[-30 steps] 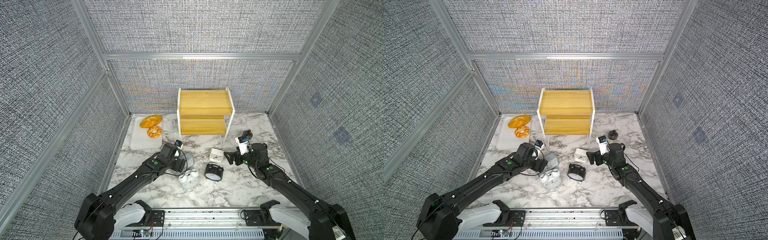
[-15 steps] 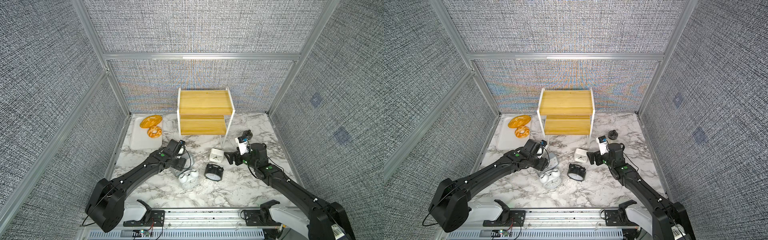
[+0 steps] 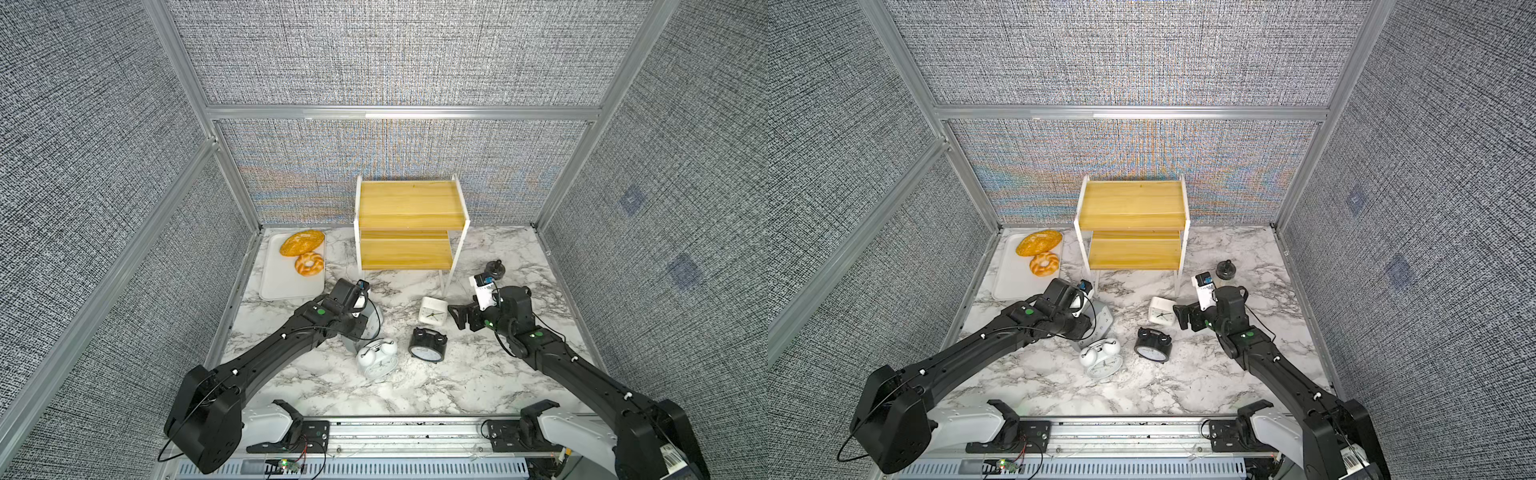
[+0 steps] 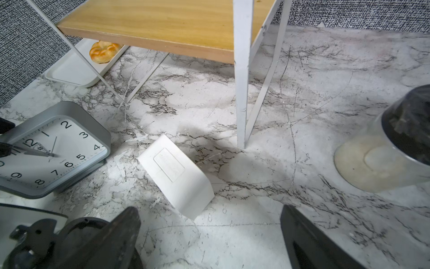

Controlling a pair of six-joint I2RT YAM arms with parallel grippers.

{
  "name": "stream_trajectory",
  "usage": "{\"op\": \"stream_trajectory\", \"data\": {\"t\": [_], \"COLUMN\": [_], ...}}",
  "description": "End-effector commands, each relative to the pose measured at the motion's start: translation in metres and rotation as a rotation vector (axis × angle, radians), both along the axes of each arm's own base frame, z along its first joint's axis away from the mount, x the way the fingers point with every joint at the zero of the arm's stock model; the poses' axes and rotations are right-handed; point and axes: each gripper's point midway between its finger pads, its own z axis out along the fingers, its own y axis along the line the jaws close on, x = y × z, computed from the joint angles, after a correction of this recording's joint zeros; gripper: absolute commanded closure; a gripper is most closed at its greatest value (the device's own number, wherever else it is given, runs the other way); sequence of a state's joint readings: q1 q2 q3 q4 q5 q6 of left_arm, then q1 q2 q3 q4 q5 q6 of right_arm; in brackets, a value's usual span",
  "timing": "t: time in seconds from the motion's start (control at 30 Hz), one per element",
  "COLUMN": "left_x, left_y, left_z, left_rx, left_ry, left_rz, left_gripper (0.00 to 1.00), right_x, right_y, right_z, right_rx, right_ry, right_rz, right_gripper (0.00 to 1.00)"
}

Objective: Place the alarm clocks on the shelf by style
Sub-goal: Pick up the alarm from the center of the board.

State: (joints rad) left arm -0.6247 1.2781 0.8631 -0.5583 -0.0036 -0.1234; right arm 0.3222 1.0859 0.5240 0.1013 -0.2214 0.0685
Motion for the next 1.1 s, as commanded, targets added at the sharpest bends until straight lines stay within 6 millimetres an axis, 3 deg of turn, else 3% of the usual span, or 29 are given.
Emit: {"op": "stream_trajectory", "data": {"t": [0.0, 0.13, 0.27, 0.37, 0.67, 0.87, 1.07], "left_x": [0.002, 0.003, 0.003, 0.006, 0.023, 0.013, -0.01], "left_y": [-0.002, -0.003, -0.002, -0.001, 0.01, 0.009, -0.017], "left_z": [0.006, 0.009, 0.007, 0.016, 0.079, 0.124, 0.167], "left_rx": [-0.011, -0.014, -0.004, 0.0, 0.045, 0.057, -0.064], "left_ry": [-0.008, -0.018, -0.01, -0.029, -0.186, -0.217, -0.285], "left_rz": [-0.008, -0.011, -0.007, 0.0, 0.003, -0.104, -0.341], "left_gripper": [0.61, 0.62, 0.7, 0.7, 0.71, 0.73, 0.74], "right_x": [0.002, 0.001, 0.001, -0.002, 0.002, -0.013, -0.03], "right_y": [0.003, 0.004, 0.005, 0.012, 0.044, 0.075, 0.096], "right_z": [0.006, 0.006, 0.008, 0.011, 0.045, 0.071, 0.094], "right_rx": [0.004, 0.003, 0.005, 0.025, 0.056, 0.042, 0.062], "right_ry": [-0.016, -0.017, -0.021, -0.025, -0.11, -0.228, -0.308], "right_rz": [0.011, 0.016, 0.02, 0.064, 0.208, 0.44, 0.635], "right_gripper": [0.01, 0.01, 0.01, 0.01, 0.01, 0.01, 0.01]}}
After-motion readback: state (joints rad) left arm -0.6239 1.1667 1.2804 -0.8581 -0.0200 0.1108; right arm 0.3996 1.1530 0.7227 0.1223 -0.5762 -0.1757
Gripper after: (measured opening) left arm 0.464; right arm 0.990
